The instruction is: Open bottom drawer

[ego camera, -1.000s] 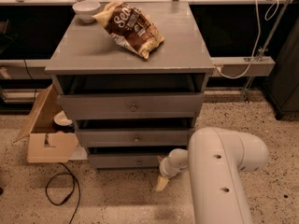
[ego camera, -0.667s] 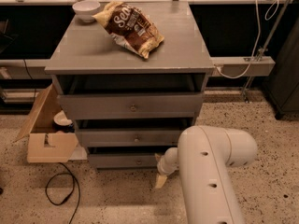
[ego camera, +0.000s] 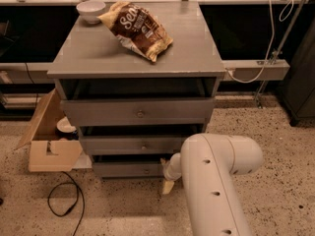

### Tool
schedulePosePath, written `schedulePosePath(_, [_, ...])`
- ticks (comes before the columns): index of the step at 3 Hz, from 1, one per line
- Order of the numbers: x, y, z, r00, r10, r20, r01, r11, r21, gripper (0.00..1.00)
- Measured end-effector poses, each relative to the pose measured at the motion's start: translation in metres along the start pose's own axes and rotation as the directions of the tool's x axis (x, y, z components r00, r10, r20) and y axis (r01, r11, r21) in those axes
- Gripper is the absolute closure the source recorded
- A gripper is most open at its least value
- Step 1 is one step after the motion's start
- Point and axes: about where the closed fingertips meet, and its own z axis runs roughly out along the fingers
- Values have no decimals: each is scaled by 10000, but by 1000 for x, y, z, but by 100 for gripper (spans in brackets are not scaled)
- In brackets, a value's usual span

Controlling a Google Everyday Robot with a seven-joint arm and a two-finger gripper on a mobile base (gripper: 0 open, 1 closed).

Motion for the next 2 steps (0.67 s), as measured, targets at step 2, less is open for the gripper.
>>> schedulePosePath(2, [5, -21, 29, 9942, 254, -1043, -215, 9991, 378, 0])
